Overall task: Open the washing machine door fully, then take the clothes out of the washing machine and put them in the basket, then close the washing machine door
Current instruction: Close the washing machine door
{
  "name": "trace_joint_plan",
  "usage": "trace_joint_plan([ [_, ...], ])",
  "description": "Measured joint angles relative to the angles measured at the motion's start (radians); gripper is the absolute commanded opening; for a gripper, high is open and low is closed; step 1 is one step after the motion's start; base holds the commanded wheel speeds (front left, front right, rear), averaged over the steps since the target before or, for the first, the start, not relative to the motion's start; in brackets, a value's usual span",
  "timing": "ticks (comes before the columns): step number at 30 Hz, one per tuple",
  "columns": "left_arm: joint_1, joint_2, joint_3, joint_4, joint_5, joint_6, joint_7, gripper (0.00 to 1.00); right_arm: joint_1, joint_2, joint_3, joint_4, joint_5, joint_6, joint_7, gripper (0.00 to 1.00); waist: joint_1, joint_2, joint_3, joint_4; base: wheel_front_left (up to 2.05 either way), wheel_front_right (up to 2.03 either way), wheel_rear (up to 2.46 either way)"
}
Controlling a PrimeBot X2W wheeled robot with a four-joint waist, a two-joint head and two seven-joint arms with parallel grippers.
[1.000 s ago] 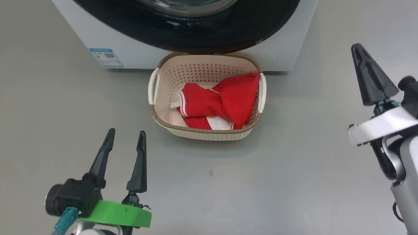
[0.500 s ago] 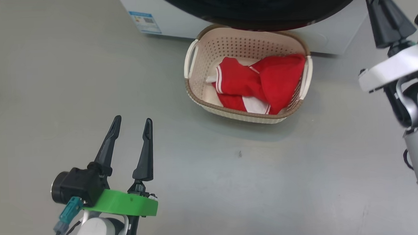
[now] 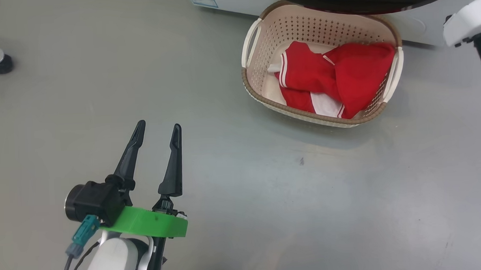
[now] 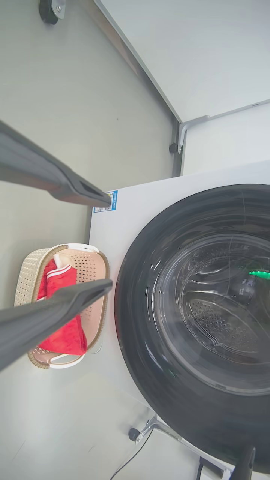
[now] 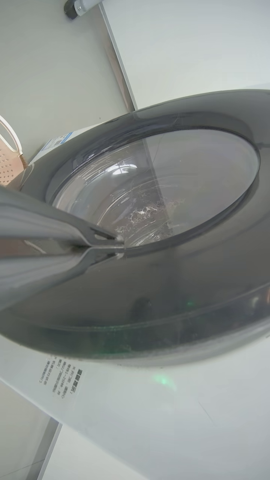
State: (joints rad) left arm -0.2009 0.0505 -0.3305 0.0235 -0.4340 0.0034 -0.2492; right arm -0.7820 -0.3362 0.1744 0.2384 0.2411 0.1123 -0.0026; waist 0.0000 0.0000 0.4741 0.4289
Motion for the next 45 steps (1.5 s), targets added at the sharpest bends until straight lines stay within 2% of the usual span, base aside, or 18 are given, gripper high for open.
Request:
trace_joint_plan([
  [18, -0.028, -0.011, 0.01, 0.0, -0.006, -0.001, 0.0, 1.0, -0.147, -0.02, -0.016, 0.127, 0.003, 0.004, 0.003, 0.0, 0.0, 0.0, 0.043, 0.037, 0.0, 0.0, 0.0],
  [28, -0.049, -0.019, 0.012, -0.006, -0.006, -0.009, -0.003, 1.0, -0.252, -0.069, -0.031, 0.189, -0.006, 0.009, 0.01, 0.0, 0.0, 0.0, 0.074, 0.055, 0.0, 0.0, 0.0],
  [45, -0.056, -0.022, 0.015, -0.01, -0.024, -0.01, -0.003, 1.0, -0.307, -0.058, -0.03, 0.302, -0.012, 0.009, -0.04, 0.0, 0.0, 0.0, 0.079, 0.064, 0.0, 0.0, 0.0],
])
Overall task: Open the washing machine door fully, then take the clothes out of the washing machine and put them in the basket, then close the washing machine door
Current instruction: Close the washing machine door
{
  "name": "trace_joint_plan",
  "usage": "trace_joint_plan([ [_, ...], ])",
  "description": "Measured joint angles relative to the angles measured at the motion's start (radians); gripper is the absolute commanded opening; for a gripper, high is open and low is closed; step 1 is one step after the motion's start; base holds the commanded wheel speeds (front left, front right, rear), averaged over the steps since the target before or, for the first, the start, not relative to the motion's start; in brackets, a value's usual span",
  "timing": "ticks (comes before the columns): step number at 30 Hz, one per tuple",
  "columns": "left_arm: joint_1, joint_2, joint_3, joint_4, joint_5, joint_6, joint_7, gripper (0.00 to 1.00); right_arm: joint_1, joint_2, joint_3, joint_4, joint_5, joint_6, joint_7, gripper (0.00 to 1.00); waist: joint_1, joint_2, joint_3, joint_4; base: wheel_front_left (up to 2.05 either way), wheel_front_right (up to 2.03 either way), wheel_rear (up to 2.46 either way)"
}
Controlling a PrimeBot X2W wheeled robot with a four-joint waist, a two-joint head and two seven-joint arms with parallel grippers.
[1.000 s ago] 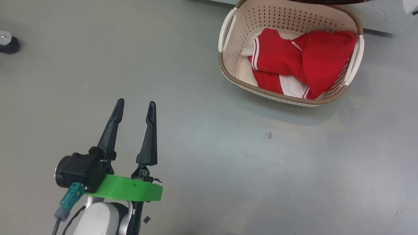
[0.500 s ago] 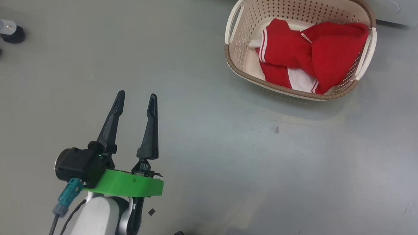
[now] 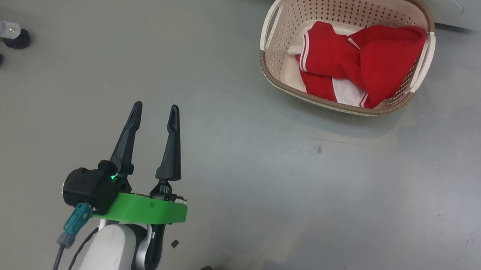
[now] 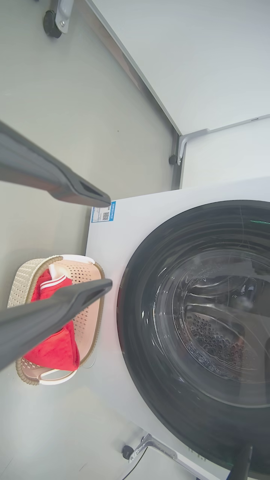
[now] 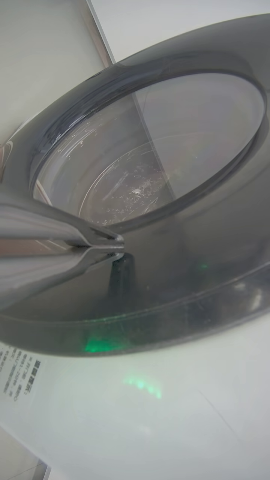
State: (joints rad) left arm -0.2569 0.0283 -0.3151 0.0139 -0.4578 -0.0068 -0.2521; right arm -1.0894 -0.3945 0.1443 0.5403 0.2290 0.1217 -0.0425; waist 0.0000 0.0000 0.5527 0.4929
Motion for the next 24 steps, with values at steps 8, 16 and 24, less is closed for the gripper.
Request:
trace_joint_plan([
  [8, 0.0, 0.0, 0.017, 0.006, 0.01, 0.0, 0.0, 1.0, 0.058, 0.024, 0.038, 0.03, 0.009, -0.001, -0.066, 0.0, 0.0, 0.0, -0.03, -0.025, 0.0, 0.0, 0.0],
  [16, 0.0, 0.0, 0.034, 0.013, 0.043, 0.0, 0.0, 1.0, 0.191, 0.093, 0.048, 0.032, 0.061, 0.0, -0.16, 0.0, 0.0, 0.0, -0.065, -0.073, 0.0, 0.0, 0.0],
  [24, 0.004, 0.0, 0.053, 0.031, 0.064, 0.0, 0.0, 1.0, 0.351, 0.132, 0.063, 0.011, 0.087, 0.0, -0.194, 0.21, -0.0001, 0.0, -0.11, -0.127, 0.0, 0.0, 0.0],
])
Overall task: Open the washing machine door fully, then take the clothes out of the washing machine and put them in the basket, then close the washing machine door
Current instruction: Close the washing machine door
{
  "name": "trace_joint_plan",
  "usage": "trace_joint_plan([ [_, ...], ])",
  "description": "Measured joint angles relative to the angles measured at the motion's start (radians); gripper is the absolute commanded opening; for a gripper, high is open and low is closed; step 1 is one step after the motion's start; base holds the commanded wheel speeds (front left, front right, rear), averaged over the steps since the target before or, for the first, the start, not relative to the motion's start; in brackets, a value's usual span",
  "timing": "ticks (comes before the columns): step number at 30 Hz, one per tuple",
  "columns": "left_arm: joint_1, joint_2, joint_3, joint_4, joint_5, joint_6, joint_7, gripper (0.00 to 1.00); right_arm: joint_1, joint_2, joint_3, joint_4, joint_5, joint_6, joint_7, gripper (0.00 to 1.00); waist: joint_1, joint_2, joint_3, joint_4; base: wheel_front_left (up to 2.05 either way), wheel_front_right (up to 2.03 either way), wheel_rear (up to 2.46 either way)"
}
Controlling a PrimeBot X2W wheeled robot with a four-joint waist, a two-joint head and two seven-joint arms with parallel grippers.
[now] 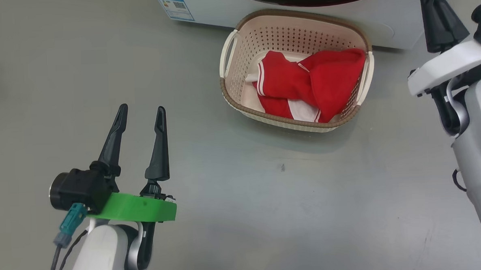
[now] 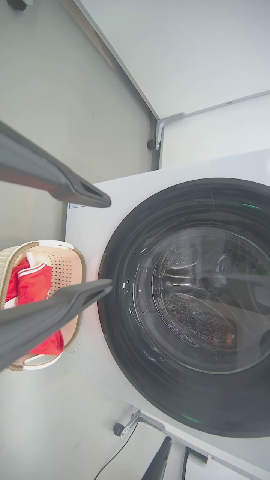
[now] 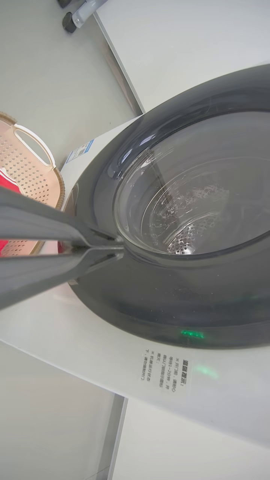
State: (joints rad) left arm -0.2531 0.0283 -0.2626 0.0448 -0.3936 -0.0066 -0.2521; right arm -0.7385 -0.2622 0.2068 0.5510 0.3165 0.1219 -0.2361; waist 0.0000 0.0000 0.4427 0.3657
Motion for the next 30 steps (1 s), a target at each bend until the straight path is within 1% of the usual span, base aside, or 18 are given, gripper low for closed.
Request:
trace_joint_plan([
  [2, 0.002, 0.001, 0.003, 0.003, 0.004, 0.0, 0.0, 1.0, 0.035, 0.008, 0.001, -0.011, 0.004, 0.0, -0.005, 0.68, 0.0, 0.0, -0.012, -0.014, 0.0, 0.0, 0.0],
  [3, 0.003, 0.002, 0.004, 0.005, 0.009, 0.0, 0.0, 1.0, 0.053, 0.01, 0.002, -0.017, 0.005, 0.0, -0.007, 0.96, 0.0, 0.0, -0.018, -0.021, 0.0, 0.0, 0.0],
  [4, 0.006, 0.004, 0.005, 0.007, 0.012, 0.0, 0.0, 1.0, 0.069, 0.012, 0.003, -0.023, 0.005, 0.0, -0.007, 1.0, 0.0, 0.0, -0.024, -0.028, 0.0, 0.0, 0.0],
  [14, 0.042, 0.026, 0.008, 0.045, 0.026, -0.001, 0.0, 1.0, 0.228, 0.052, -0.025, -0.083, 0.021, -0.003, -0.012, 1.0, 0.0, 0.0, -0.092, -0.094, 0.0, 0.0, 0.0],
  [15, 0.046, 0.028, 0.008, 0.048, 0.027, -0.007, 0.0, 1.0, 0.243, 0.053, -0.027, -0.089, 0.021, -0.012, -0.012, 1.0, 0.0, 0.0, -0.099, -0.1, 0.0, 0.0, 0.0],
  [18, 0.053, 0.032, 0.008, 0.055, 0.027, -0.009, 0.0, 1.0, 0.274, 0.058, -0.034, -0.102, 0.021, -0.015, -0.013, 1.0, 0.0, 0.0, -0.114, -0.112, 0.0, 0.0, 0.0],
  [20, 0.06, 0.038, 0.009, 0.064, 0.027, -0.01, 0.0, 1.0, 0.302, 0.066, -0.041, -0.127, 0.02, -0.029, -0.013, 1.0, 0.0, 0.0, -0.129, -0.124, 0.0, 0.0, 0.0],
  [24, 0.08, 0.05, 0.008, 0.081, 0.027, -0.021, 0.0, 1.0, 0.359, 0.079, -0.048, -0.169, 0.017, -0.038, -0.013, 1.0, 0.0, 0.0, -0.16, -0.15, 0.0, 0.0, 0.0],
  [28, 0.097, 0.053, 0.007, 0.094, 0.027, -0.024, 0.0, 1.0, 0.427, 0.087, -0.053, -0.199, 0.016, -0.053, -0.013, 1.0, 0.0, 0.0, -0.19, -0.176, 0.0, 0.0, 0.0],
  [30, 0.107, 0.054, 0.008, 0.1, 0.027, -0.024, 0.0, 1.0, 0.458, 0.098, -0.055, -0.215, 0.016, -0.055, -0.013, 1.0, 0.0, 0.0, -0.204, -0.188, 0.0, 0.0, 0.0],
])
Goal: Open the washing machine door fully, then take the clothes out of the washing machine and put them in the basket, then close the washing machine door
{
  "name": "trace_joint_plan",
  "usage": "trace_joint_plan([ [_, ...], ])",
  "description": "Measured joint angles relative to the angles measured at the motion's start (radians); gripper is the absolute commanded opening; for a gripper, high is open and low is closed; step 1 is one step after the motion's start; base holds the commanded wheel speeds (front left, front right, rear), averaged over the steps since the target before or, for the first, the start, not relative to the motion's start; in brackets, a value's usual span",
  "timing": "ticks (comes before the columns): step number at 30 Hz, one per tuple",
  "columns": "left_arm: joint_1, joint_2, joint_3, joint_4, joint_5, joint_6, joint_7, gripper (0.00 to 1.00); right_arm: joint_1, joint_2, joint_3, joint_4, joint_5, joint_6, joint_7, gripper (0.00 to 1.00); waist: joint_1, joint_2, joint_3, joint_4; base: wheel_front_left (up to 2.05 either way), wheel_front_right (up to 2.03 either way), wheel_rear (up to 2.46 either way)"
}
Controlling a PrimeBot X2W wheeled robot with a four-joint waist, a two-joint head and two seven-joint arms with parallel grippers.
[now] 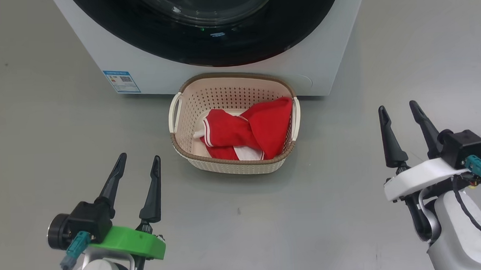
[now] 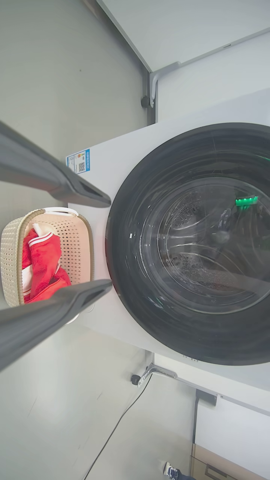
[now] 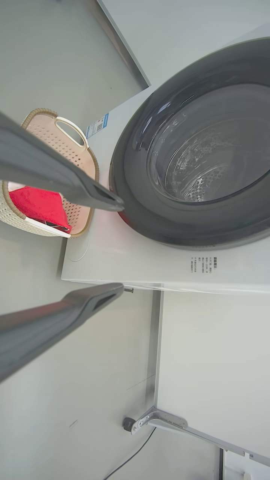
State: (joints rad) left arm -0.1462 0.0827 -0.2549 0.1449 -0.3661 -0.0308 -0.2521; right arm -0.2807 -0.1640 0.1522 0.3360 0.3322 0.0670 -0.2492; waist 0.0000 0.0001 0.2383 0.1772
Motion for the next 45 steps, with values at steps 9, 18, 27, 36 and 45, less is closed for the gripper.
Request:
trace_joint_plan([
  [9, 0.048, 0.006, 0.0, 0.018, 0.0, -0.001, 0.0, 1.0, 0.13, 0.021, -0.011, -0.072, 0.0, -0.018, 0.0, 1.0, 0.0, 0.0, -0.066, -0.043, 0.0, 0.0, 0.0],
  [18, 0.071, 0.02, 0.003, 0.016, 0.0, -0.001, 0.0, 1.0, 0.224, 0.039, -0.011, -0.135, -0.011, -0.039, 0.0, 1.0, 0.0, 0.0, -0.11, -0.068, 0.0, 0.0, 0.0],
  [27, 0.107, 0.027, 0.006, 0.016, 0.0, -0.001, 0.001, 1.0, 0.316, 0.041, -0.01, -0.178, -0.023, -0.06, 0.0, 1.0, 0.0, 0.0, -0.151, -0.078, 0.0, 0.0, 0.0],
  [36, 0.115, 0.029, 0.002, 0.003, 0.0, -0.001, 0.005, 1.0, 0.357, 0.041, -0.012, -0.223, -0.027, -0.072, 0.0, 1.0, 0.0, 0.0, -0.164, -0.087, 0.0, 0.0, 0.0],
  [45, 0.116, 0.029, -0.002, -0.009, 0.0, -0.001, 0.014, 1.0, 0.379, 0.04, -0.015, -0.265, -0.029, -0.08, 0.0, 1.0, 0.0, 0.0, -0.17, -0.089, 0.0, 0.0, 0.0],
])
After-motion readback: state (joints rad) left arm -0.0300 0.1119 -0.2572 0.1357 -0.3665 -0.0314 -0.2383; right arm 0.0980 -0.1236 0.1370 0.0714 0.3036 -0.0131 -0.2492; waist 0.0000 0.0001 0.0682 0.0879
